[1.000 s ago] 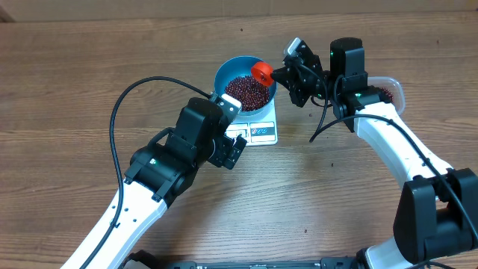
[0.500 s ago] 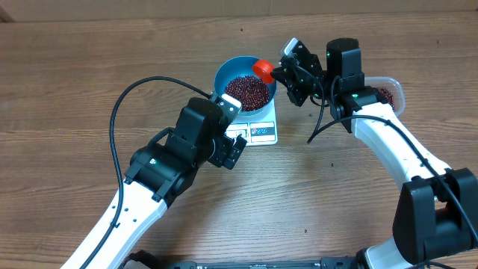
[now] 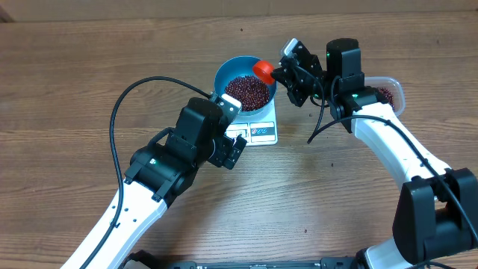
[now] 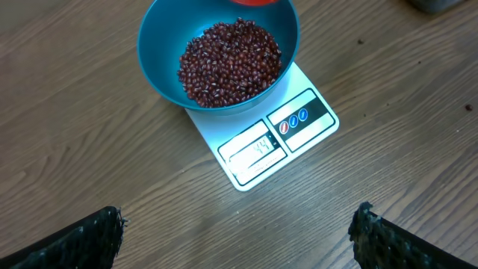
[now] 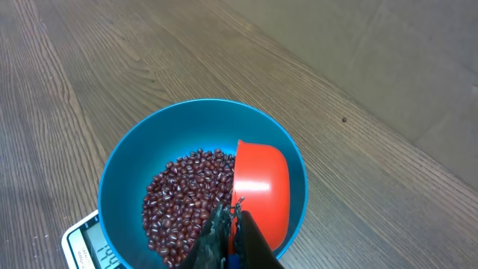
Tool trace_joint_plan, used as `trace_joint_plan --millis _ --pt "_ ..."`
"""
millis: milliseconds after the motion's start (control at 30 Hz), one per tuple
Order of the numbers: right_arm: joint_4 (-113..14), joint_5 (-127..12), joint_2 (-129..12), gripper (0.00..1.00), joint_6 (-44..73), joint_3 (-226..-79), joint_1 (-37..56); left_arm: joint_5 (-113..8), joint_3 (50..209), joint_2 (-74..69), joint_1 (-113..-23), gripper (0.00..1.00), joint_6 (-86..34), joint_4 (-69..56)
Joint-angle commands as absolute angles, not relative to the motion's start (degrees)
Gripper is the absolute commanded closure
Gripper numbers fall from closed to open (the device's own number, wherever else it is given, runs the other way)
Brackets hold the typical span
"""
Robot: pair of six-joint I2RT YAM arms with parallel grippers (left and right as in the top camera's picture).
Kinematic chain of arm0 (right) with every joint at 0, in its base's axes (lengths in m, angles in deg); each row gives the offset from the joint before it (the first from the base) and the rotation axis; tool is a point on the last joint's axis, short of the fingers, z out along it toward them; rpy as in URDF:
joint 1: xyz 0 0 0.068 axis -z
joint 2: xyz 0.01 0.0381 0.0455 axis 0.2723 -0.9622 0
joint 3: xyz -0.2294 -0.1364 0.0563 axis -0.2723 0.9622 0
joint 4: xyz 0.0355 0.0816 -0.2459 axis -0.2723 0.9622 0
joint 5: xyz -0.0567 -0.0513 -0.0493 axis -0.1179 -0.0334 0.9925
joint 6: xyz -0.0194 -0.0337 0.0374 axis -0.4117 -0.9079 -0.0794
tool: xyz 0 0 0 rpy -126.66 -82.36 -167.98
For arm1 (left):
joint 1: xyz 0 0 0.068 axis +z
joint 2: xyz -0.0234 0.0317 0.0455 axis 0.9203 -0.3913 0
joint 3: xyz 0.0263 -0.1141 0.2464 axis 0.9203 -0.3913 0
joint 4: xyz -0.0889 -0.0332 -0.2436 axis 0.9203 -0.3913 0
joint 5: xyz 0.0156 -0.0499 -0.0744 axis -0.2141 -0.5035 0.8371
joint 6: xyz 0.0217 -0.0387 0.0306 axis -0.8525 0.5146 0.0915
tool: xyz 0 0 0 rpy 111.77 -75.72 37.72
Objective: Scoop item into bowl and weigh 150g on scale
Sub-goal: 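Move the empty red scoop with the right gripper back to the bean tub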
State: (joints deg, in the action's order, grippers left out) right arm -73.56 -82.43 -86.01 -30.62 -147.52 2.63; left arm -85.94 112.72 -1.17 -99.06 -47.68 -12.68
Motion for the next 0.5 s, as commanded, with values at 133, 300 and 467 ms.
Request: trace_joint_plan --millis 133,300,467 --pt "-73.89 -83.09 -86.19 0.96 -30.88 -147.48 2.59 -85.24 112.57 -0.67 -98.82 0.01 -46.93 -12.46" --pt "-73.81 -83.09 -86.19 0.96 -30.88 -147.48 2.59 -85.24 112.57 -0.67 -98.82 0.0 -46.93 -12.46" --pt "-74.42 -83.09 -86.17 0.96 -30.82 -147.5 2.59 -85.24 112.57 -0.67 -98.82 0.0 -46.93 -12.46"
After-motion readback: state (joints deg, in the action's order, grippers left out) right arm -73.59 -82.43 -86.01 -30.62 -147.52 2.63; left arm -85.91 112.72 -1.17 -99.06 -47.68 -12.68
